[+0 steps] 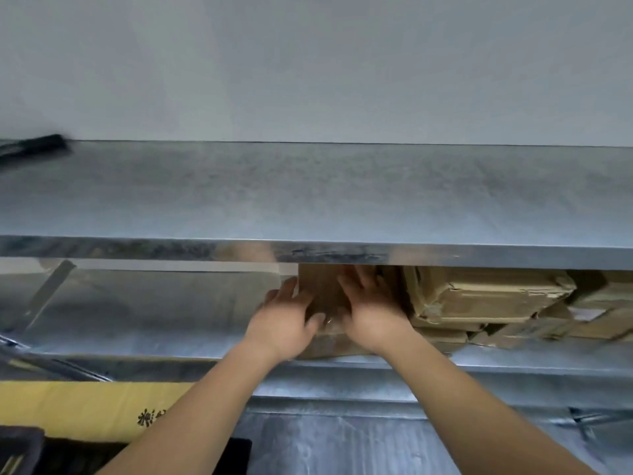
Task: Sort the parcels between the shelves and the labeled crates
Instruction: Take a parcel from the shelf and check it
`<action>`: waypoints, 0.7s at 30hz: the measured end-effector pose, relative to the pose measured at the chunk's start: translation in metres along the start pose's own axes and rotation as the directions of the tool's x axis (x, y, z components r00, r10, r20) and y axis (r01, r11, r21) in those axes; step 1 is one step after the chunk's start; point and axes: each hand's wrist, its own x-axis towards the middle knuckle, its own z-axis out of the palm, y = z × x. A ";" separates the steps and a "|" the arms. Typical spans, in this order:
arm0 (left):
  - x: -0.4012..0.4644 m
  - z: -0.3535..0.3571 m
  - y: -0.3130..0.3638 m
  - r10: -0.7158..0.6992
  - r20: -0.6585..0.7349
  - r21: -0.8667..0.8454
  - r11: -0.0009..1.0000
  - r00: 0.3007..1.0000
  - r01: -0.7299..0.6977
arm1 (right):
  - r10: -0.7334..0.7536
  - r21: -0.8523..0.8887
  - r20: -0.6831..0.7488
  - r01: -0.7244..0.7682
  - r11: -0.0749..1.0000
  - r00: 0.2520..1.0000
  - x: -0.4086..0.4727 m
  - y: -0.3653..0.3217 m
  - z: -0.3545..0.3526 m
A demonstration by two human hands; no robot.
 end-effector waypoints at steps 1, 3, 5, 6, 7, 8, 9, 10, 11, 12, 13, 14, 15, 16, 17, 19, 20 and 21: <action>0.004 0.003 -0.002 -0.004 0.018 -0.015 1.000 1.000 0.005 | 0.030 0.025 0.002 -0.030 0.999 1.000 0.003 -0.001 -0.001; 0.008 0.007 -0.005 0.021 0.060 -0.077 0.997 0.998 -0.016 | 0.063 0.115 0.010 -0.063 0.991 0.998 0.007 -0.001 -0.004; 0.010 0.009 -0.008 0.069 0.092 -0.177 0.983 0.993 -0.052 | 0.063 0.164 0.026 -0.067 0.984 0.998 0.008 0.000 -0.008; 0.010 0.010 -0.010 0.090 0.098 -0.221 0.973 0.991 -0.067 | 0.061 0.162 0.031 -0.065 0.985 0.998 0.008 0.001 -0.010; 0.008 0.010 -0.011 0.111 0.093 -0.253 0.964 0.989 -0.084 | 0.052 0.155 0.029 -0.056 0.986 0.998 0.007 0.002 -0.010; 0.007 0.011 -0.014 0.131 0.077 -0.275 0.956 0.988 -0.105 | 0.035 0.153 0.028 -0.039 0.988 0.999 0.005 0.004 -0.010; 0.004 0.013 -0.016 0.143 0.056 -0.289 0.950 0.988 -0.120 | 0.011 0.156 0.033 -0.016 0.988 0.999 0.002 0.006 -0.009; -0.001 0.014 -0.018 0.138 0.038 -0.300 0.946 0.990 -0.120 | -0.008 0.164 0.050 -0.001 0.986 0.999 -0.003 0.008 -0.007; -0.006 0.015 -0.020 0.117 0.027 -0.308 0.946 0.993 -0.103 | -0.020 0.169 0.070 0.008 0.986 0.997 -0.008 0.010 -0.006; -0.012 0.017 -0.021 0.087 0.014 -0.316 0.945 0.996 -0.078 | -0.027 0.168 0.083 0.013 0.986 0.996 -0.015 0.011 -0.003; -0.018 0.019 -0.021 0.056 0.002 -0.327 0.943 0.998 -0.052 | -0.028 0.164 0.080 0.015 0.986 0.996 -0.020 0.011 0.001; -0.024 0.021 -0.022 0.030 -0.010 -0.336 0.941 0.999 -0.032 | -0.018 0.167 0.064 0.007 0.986 0.998 -0.024 0.012 0.005; -0.029 0.022 -0.022 0.002 -0.013 -0.348 0.938 1.000 -0.006 | 0.002 0.181 0.048 -0.010 0.983 0.999 -0.028 0.012 0.008; -0.033 0.023 -0.023 -0.033 -0.002 -0.367 0.930 0.999 0.030 | 0.025 0.205 0.046 -0.034 0.978 0.999 -0.029 0.013 0.011; -0.037 0.022 -0.024 -0.070 0.024 -0.396 0.915 0.997 0.074 | 0.043 0.239 0.066 -0.057 0.969 0.997 -0.030 0.014 0.013; -0.042 0.019 -0.023 -0.120 0.099 -0.458 0.876 0.988 0.152 | 0.045 0.319 0.144 -0.089 0.944 0.989 -0.031 0.015 0.015; -0.045 0.017 -0.020 -0.128 0.126 -0.483 0.858 0.984 0.174 | 0.027 0.353 0.173 -0.088 0.932 0.985 -0.032 0.015 0.015; -0.049 0.015 -0.017 -0.127 0.135 -0.506 0.844 0.983 0.179 | 0.006 0.378 0.185 -0.077 0.923 0.983 -0.034 0.015 0.016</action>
